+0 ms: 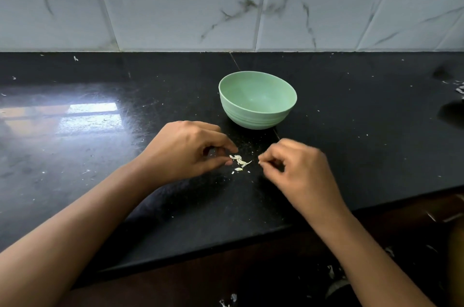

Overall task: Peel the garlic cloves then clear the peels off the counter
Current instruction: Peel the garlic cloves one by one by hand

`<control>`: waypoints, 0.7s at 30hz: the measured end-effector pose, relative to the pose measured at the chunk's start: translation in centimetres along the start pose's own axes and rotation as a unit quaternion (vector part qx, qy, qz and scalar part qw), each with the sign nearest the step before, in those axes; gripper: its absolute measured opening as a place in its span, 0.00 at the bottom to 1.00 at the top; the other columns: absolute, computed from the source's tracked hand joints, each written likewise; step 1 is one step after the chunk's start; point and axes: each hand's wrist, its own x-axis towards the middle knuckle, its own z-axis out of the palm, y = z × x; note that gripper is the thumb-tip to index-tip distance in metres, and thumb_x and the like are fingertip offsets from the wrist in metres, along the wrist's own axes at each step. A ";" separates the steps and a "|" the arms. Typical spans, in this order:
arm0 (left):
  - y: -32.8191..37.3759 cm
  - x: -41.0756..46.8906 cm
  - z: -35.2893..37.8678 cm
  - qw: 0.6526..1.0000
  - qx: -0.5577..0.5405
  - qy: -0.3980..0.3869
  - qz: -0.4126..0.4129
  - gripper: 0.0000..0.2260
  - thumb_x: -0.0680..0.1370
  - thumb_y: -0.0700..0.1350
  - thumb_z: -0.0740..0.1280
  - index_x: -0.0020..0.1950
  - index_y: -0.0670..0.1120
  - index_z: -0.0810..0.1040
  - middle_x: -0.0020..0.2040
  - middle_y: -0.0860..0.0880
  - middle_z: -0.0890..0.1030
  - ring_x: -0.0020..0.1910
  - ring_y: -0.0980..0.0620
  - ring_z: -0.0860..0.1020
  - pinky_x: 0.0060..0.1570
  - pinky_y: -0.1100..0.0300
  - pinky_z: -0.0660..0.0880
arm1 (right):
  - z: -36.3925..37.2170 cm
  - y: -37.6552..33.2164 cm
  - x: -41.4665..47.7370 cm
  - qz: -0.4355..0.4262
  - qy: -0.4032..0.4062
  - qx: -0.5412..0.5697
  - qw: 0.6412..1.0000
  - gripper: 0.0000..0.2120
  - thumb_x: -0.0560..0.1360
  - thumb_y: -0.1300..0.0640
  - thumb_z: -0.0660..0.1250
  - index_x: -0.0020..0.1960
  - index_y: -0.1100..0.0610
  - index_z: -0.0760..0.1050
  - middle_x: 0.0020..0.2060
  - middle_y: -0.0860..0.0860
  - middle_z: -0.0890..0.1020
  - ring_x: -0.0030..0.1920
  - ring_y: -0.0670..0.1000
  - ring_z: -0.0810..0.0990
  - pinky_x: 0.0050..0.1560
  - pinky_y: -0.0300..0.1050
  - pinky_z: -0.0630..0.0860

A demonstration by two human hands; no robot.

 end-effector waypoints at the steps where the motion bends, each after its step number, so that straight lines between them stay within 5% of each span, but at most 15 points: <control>1: 0.1 0.0 0.0 1.000 -0.016 0.007 -0.002 0.11 0.74 0.59 0.65 0.52 0.59 0.81 0.36 0.64 0.73 0.37 0.67 0.72 0.32 0.66 0.70 | -0.5 -0.5 0.3 0.064 0.016 0.096 0.993 0.04 0.67 0.61 0.74 0.38 0.53 0.82 0.32 0.46 0.81 0.32 0.46 0.78 0.34 0.39 0.75; 2: 0.3 0.1 0.0 0.999 -0.042 0.016 -0.005 0.11 0.73 0.58 0.66 0.53 0.57 0.81 0.37 0.64 0.75 0.37 0.67 0.73 0.34 0.67 0.70 | -0.8 -0.9 0.7 0.134 0.028 0.217 0.967 0.05 0.68 0.62 0.74 0.38 0.53 0.82 0.32 0.46 0.83 0.32 0.43 0.78 0.36 0.36 0.76; 5: 0.9 0.2 0.2 0.989 -0.138 0.057 -0.009 0.14 0.72 0.52 0.73 0.56 0.51 0.82 0.42 0.61 0.81 0.38 0.68 0.76 0.38 0.75 0.70 | -0.8 -2.2 1.3 0.287 -0.028 0.509 0.811 0.06 0.69 0.67 0.70 0.41 0.57 0.82 0.31 0.49 0.83 0.33 0.43 0.80 0.36 0.33 0.76; 7: 1.2 0.2 0.5 0.977 -0.198 0.080 -0.029 0.14 0.71 0.47 0.75 0.56 0.48 0.82 0.43 0.57 0.83 0.40 0.68 0.79 0.40 0.76 0.70 | -0.3 -2.7 1.3 0.338 -0.066 0.596 0.726 0.06 0.66 0.64 0.69 0.43 0.60 0.81 0.32 0.51 0.84 0.32 0.43 0.80 0.35 0.33 0.78; 9: 1.3 0.1 0.6 0.965 -0.239 0.098 -0.042 0.13 0.70 0.44 0.74 0.54 0.48 0.82 0.44 0.56 0.83 0.42 0.66 0.80 0.42 0.76 0.71 | -0.2 -3.1 1.4 0.361 -0.083 0.630 0.683 0.09 0.64 0.62 0.69 0.43 0.60 0.81 0.33 0.53 0.84 0.32 0.43 0.80 0.36 0.34 0.78; 14: 1.4 0.2 0.8 0.951 -0.288 0.107 -0.044 0.11 0.70 0.40 0.74 0.52 0.46 0.82 0.43 0.55 0.83 0.40 0.63 0.80 0.42 0.74 0.72 | 0.3 -3.2 1.6 0.385 -0.072 0.664 0.636 0.12 0.63 0.64 0.69 0.46 0.58 0.78 0.35 0.55 0.83 0.29 0.43 0.78 0.31 0.36 0.78; 21: 1.2 0.0 1.1 0.925 -0.358 0.098 -0.074 0.09 0.69 0.44 0.76 0.48 0.47 0.85 0.41 0.57 0.83 0.35 0.56 0.79 0.38 0.68 0.73 | 0.0 -3.3 2.0 0.376 -0.098 0.632 0.671 0.05 0.66 0.64 0.68 0.41 0.57 0.76 0.31 0.53 0.81 0.28 0.43 0.76 0.26 0.33 0.73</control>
